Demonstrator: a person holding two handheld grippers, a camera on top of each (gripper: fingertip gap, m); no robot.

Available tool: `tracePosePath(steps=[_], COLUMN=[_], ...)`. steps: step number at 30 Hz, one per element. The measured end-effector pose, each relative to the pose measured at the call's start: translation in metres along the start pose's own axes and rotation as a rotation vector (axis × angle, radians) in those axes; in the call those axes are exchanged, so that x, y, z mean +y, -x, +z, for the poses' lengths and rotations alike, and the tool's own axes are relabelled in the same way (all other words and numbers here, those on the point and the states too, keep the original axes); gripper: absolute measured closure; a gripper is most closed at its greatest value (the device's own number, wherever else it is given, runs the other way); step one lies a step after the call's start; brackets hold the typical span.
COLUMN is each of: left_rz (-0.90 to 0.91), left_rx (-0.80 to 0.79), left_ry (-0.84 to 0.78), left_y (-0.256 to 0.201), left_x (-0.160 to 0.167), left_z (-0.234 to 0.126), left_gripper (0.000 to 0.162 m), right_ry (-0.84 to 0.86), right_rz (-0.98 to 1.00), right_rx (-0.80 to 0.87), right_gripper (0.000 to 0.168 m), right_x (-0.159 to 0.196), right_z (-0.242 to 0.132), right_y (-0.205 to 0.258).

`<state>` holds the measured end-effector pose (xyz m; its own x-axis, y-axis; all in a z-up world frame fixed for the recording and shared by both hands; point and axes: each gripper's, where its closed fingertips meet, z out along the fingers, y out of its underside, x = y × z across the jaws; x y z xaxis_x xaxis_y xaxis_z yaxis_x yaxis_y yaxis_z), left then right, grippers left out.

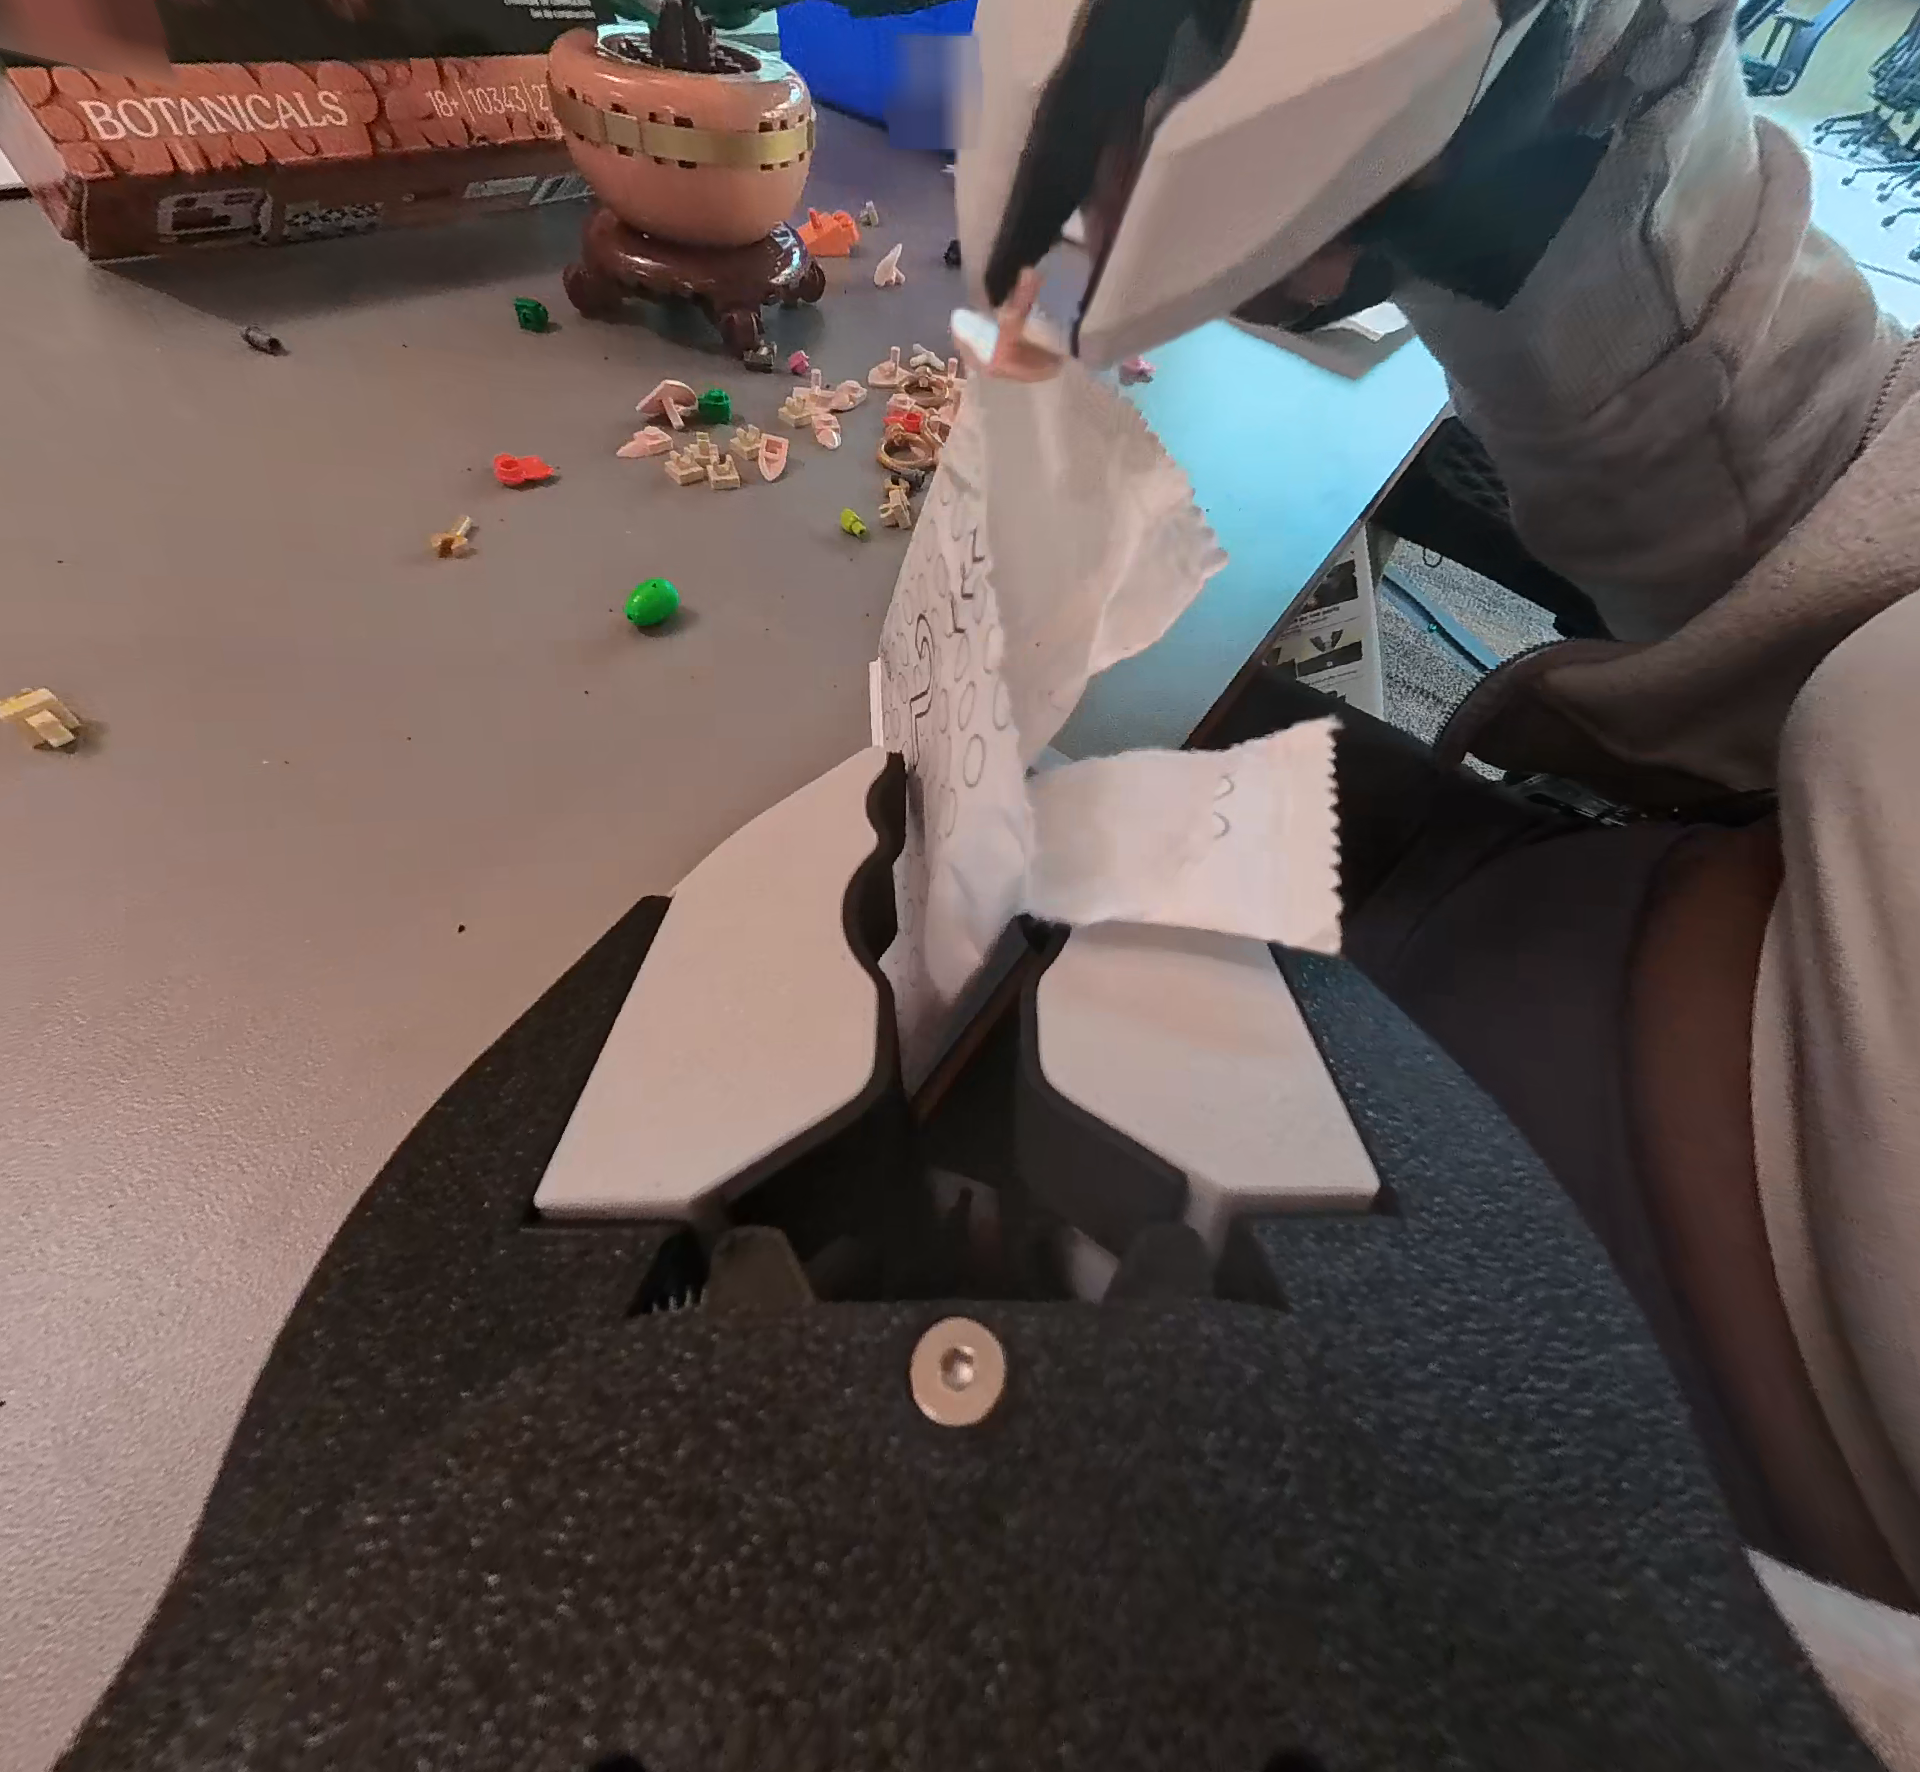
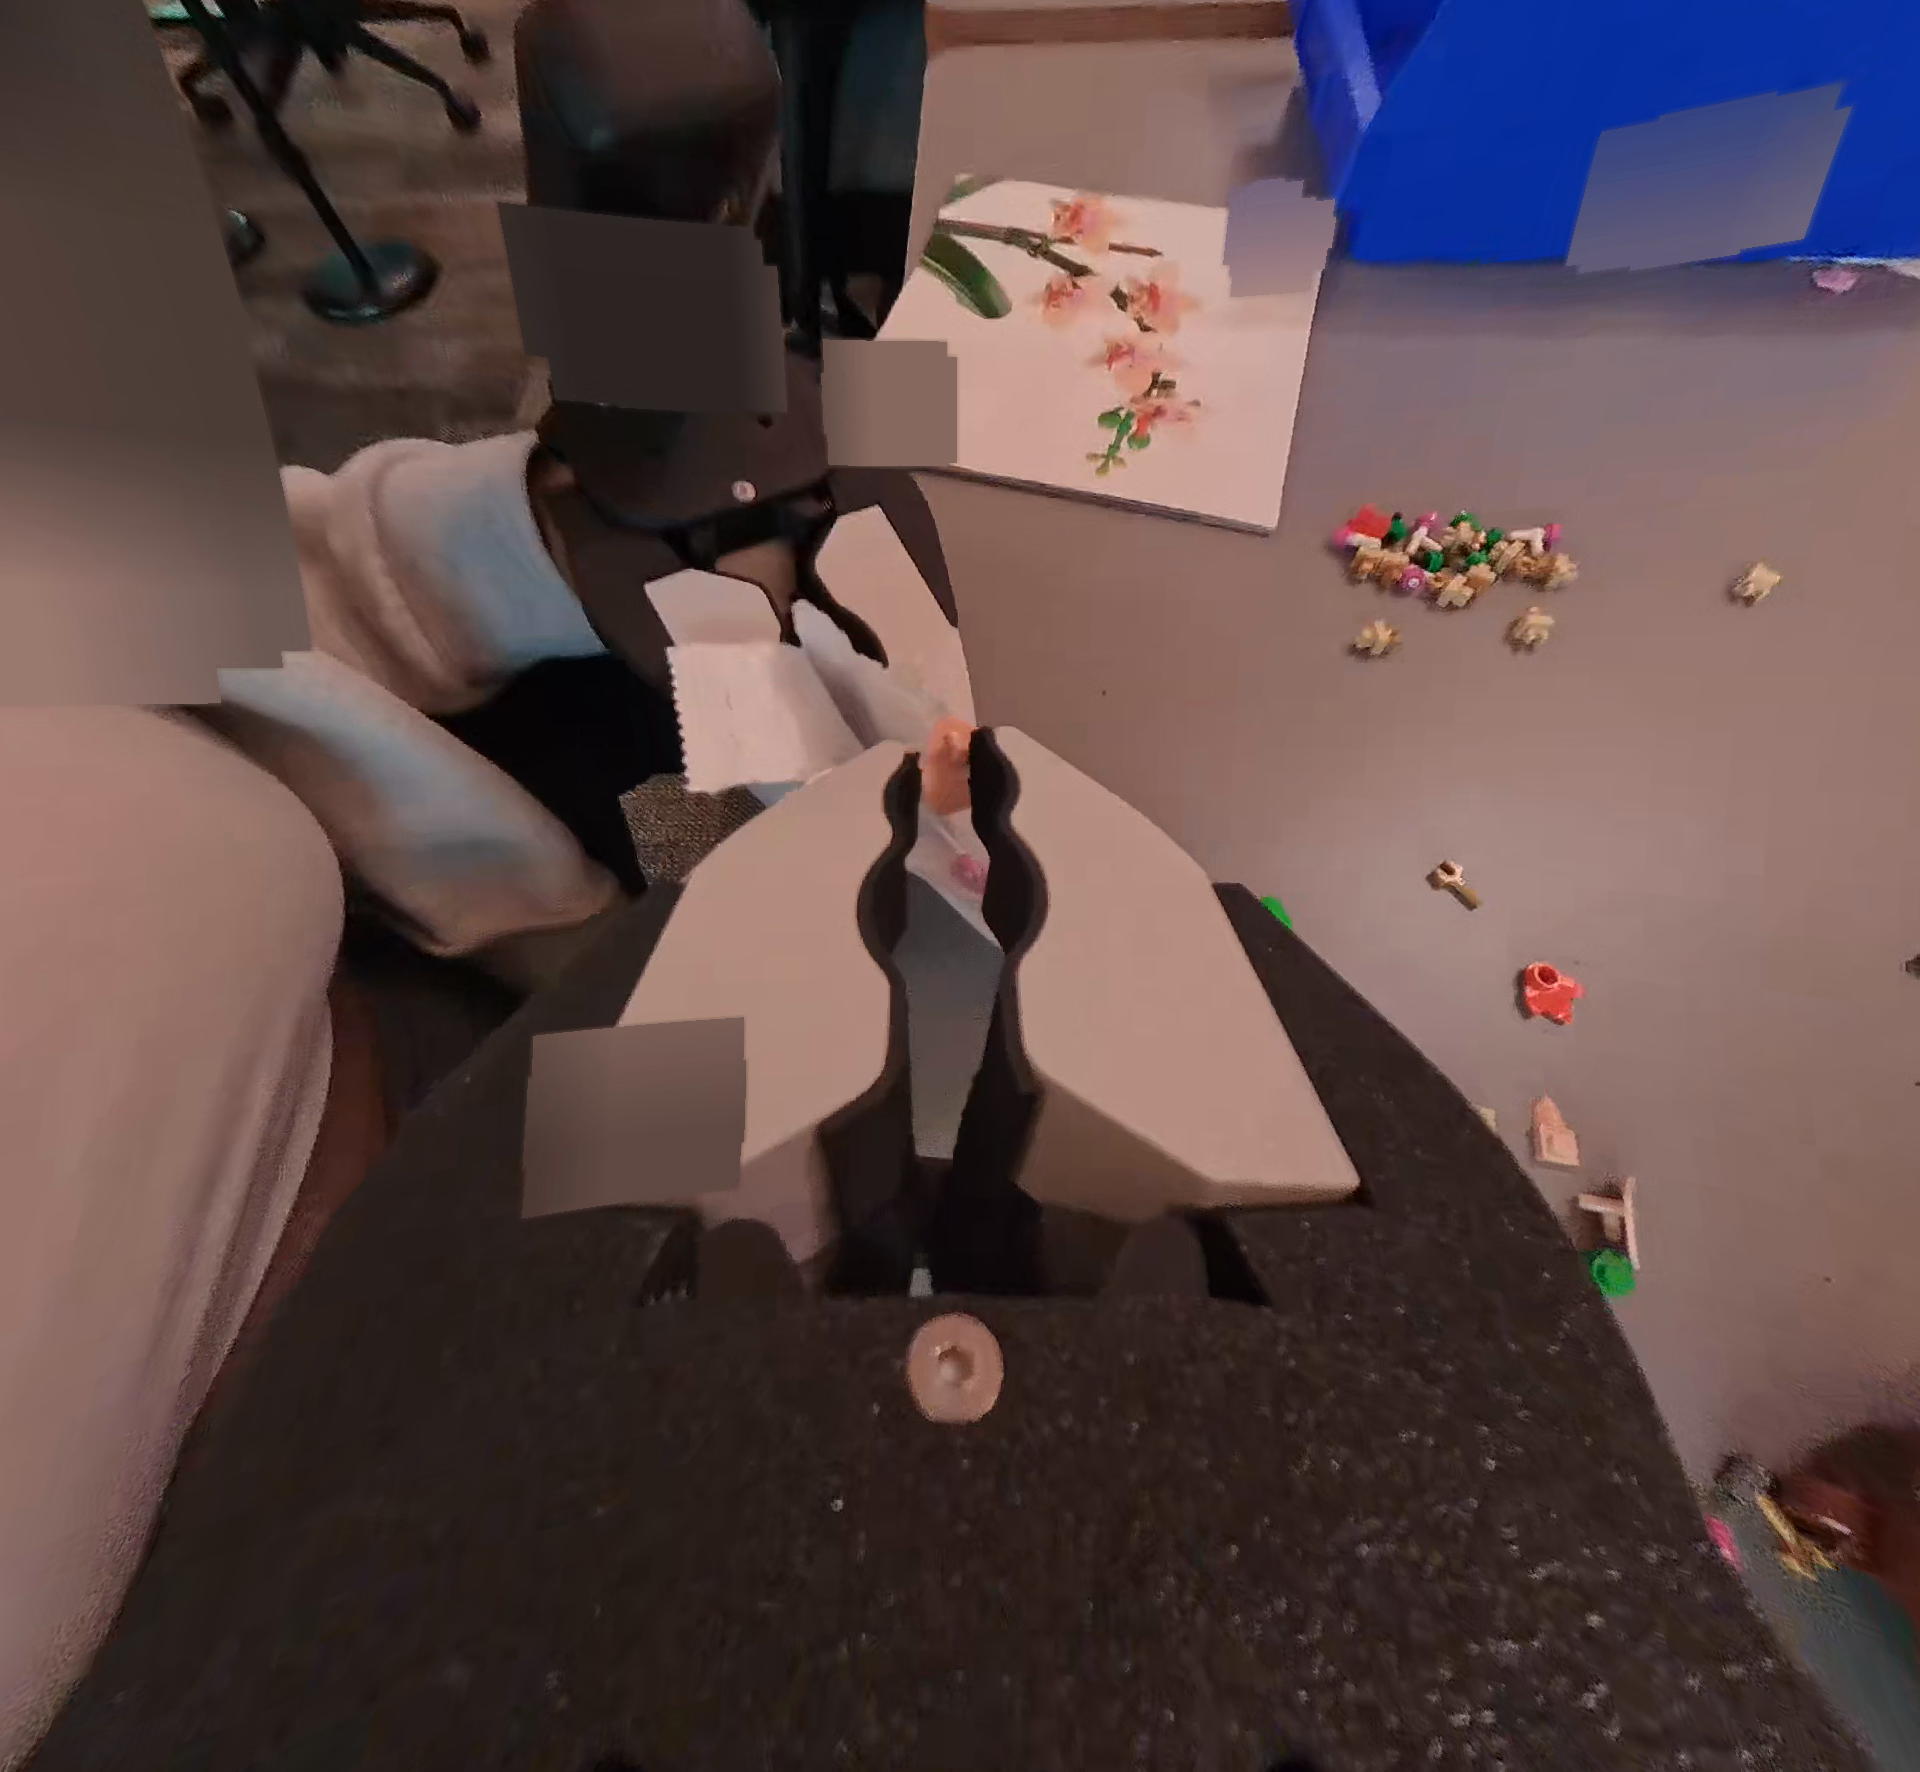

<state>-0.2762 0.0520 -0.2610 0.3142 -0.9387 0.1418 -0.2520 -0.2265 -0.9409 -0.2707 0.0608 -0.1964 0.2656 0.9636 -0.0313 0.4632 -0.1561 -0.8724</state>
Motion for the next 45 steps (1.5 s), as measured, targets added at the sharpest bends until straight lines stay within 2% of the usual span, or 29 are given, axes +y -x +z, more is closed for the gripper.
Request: tracePosePath(steps=[4,7,9,11,14,17,21,24,26,29,31,33,35,38,40,41,45], left_rz=[-0.010,-0.014,-0.011,-0.007,-0.007,-0.007,-0.010,-0.010,-0.011,-0.013,-0.014,-0.016,-0.016,-0.012,-0.010,-0.010,-0.012], left_rx=[0.004,0.005,0.004,0.003,0.004,0.005,0.007,0.009,0.010,0.010,0.011,0.011,0.009,0.004,0.002,0.002,0.004], left_ry=[-0.008,-0.011,-0.009,-0.008,-0.007,-0.009,-0.012,-0.013,-0.015,-0.017,-0.018,-0.018,-0.018,-0.013,-0.012,-0.012,-0.013], left_y=[0.000,0.000,0.001,0.001,0.001,0.000,0.000,0.000,0.000,0.000,0.000,0.000,0.000,0.001,0.001,0.001,0.001], left_x=[-0.001,-0.001,-0.001,-0.001,-0.001,-0.001,-0.001,-0.001,-0.002,-0.002,-0.002,-0.002,-0.002,-0.002,-0.002,-0.002,-0.002], left_z=[0.000,-0.001,-0.001,0.000,0.000,-0.001,0.000,-0.001,-0.001,-0.001,-0.001,-0.001,-0.001,-0.001,0.000,0.000,0.000], left_gripper=[0.144,0.144,0.144,0.143,0.143,0.143,0.144,0.144,0.144,0.145,0.145,0.145,0.145,0.144,0.145,0.144,0.145], right_ry=[0.035,0.054,-0.020,-0.108,0.014,0.139,0.225,0.267,0.258,0.088,-0.084,-0.163,-0.137,-0.019,0.002,-0.001,-0.119], right_rz=[-0.024,-0.064,-0.068,-0.012,0.138,0.198,0.182,0.199,0.196,0.204,0.174,0.118,0.051,-0.009,0.000,0.009,0.026], right_rx=[0.007,0.025,0.092,0.178,0.261,0.207,0.200,0.197,0.195,0.209,0.131,0.026,0.015,0.049,0.071,0.077,0.084], right_gripper=[0.155,0.137,0.137,0.144,0.147,0.147,0.149,0.158,0.159,0.159,0.159,0.159,0.158,0.157,0.144,0.137,0.136], right_x=[0.005,0.007,-0.002,-0.009,0.029,0.060,0.074,0.079,0.075,0.040,0.002,-0.022,-0.023,-0.005,0.001,0.002,-0.010], right_z=[-0.001,-0.003,-0.010,-0.020,-0.012,0.015,0.036,0.042,0.038,0.014,-0.004,-0.014,-0.011,0.001,0.003,0.003,-0.006], right_y=[0.002,0.000,-0.012,-0.036,-0.078,-0.082,-0.087,-0.090,-0.091,-0.086,-0.062,-0.029,-0.011,-0.005,-0.008,-0.009,-0.010])
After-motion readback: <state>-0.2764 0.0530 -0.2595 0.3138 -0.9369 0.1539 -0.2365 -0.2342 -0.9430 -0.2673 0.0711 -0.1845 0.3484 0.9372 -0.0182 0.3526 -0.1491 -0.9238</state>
